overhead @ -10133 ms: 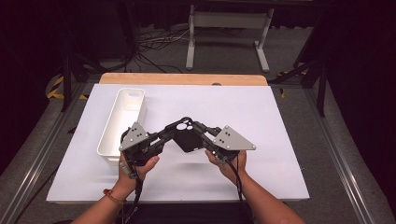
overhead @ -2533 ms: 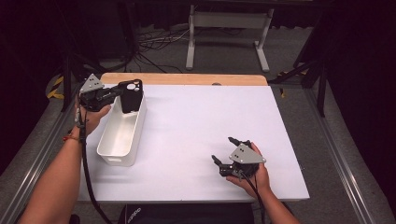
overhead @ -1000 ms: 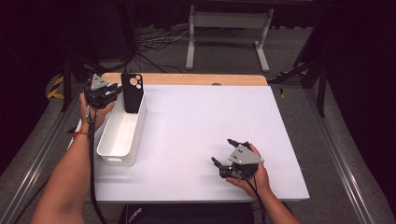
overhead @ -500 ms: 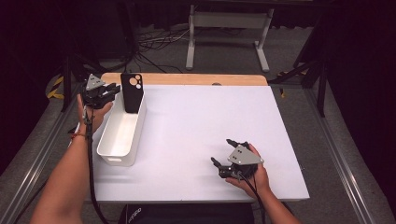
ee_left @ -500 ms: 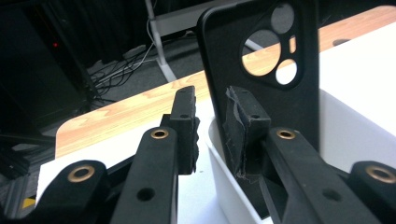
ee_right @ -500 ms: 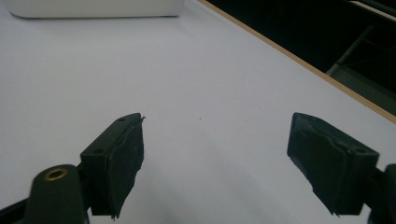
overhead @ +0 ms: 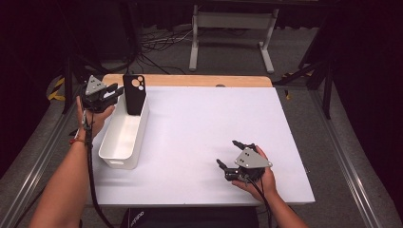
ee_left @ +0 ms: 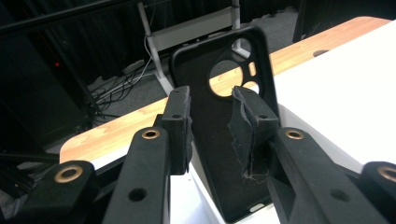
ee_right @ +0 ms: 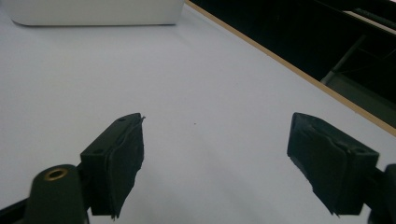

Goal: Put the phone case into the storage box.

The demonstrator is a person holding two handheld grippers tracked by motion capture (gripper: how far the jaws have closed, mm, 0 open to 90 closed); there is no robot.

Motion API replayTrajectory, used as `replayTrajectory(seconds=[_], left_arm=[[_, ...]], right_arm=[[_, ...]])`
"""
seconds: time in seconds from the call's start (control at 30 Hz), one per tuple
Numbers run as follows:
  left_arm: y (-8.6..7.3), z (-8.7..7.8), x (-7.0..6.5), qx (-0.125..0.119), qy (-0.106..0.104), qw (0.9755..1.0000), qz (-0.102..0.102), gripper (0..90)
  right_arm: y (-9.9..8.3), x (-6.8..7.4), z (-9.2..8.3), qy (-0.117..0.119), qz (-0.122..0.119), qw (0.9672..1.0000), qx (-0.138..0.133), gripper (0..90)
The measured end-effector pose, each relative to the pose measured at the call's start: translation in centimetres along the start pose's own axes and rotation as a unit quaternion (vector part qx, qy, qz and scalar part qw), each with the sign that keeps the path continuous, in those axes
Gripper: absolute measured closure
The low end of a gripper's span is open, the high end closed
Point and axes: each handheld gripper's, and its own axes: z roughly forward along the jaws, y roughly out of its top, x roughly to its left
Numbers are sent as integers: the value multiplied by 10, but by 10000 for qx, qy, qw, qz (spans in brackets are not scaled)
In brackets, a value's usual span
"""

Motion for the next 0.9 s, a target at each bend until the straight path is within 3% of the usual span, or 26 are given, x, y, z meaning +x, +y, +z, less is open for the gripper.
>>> replayTrajectory(seconds=[0.27,0.9], left_arm=[[4,-12,-14,-11,-54,9998,171,645],[6,-34,-29,-395,-249,9988,136,576]], right_arm=[[-1,-1,-3,66,3,9999,-118,191],[0,1,-4,94,-1,9999,-113,191]])
